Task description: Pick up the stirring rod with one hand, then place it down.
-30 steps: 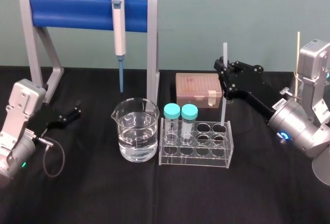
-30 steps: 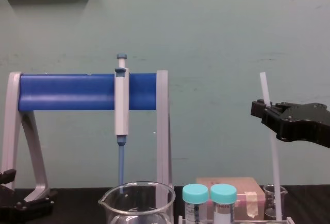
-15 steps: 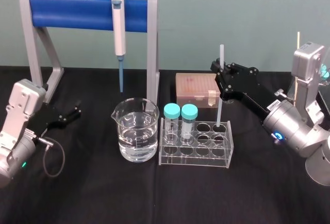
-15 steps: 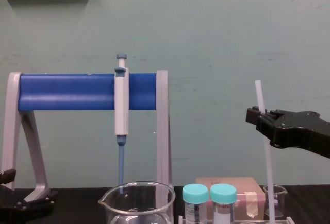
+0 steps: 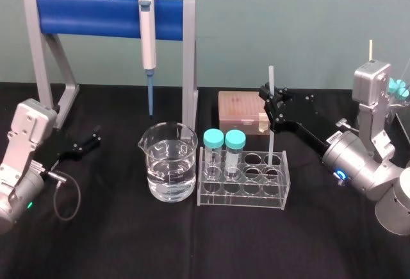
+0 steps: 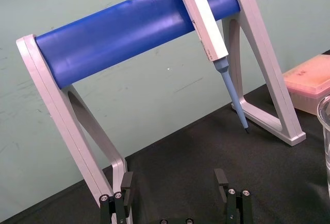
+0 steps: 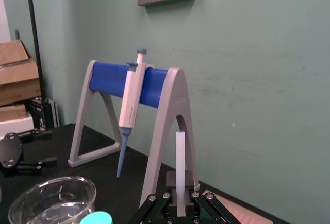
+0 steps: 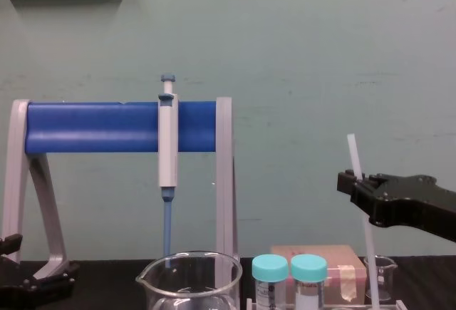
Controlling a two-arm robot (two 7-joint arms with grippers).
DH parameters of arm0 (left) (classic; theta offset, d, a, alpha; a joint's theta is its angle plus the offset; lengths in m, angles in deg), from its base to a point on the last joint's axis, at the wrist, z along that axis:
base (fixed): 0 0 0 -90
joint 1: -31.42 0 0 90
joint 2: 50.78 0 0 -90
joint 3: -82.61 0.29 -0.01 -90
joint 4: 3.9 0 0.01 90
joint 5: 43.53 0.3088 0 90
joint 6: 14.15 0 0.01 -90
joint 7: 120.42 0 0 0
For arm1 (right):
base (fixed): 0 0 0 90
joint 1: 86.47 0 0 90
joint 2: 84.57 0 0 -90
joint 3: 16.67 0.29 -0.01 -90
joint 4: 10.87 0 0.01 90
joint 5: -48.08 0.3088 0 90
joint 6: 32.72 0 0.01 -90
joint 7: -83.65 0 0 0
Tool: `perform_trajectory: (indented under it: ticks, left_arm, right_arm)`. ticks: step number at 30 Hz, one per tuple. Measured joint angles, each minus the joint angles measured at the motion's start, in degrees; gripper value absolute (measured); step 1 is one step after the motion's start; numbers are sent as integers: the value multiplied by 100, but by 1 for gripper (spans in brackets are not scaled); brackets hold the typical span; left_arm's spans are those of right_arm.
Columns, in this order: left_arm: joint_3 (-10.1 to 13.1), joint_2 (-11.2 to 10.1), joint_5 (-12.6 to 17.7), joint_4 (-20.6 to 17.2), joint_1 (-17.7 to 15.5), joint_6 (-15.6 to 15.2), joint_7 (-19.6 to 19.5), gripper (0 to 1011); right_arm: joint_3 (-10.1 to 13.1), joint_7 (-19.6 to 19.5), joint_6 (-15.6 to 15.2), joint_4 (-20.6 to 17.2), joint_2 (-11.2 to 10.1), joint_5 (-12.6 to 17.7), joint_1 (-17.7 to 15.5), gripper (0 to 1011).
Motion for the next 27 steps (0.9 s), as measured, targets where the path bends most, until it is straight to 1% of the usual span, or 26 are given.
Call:
perform_trajectory:
  ticks: [8, 20, 27]
  left_arm:
    - [0, 0, 0, 0, 0, 0, 0, 1000]
    - [0, 0, 0, 0, 0, 0, 0, 1000]
    - [0, 0, 0, 0, 0, 0, 0, 1001]
  right_arm:
    - [-8, -23, -83, 81, 39, -9, -1, 75]
    - [-14, -33, -211, 127, 78, 55, -22, 75]
    - [-41, -29, -221, 149, 83, 59, -23, 75]
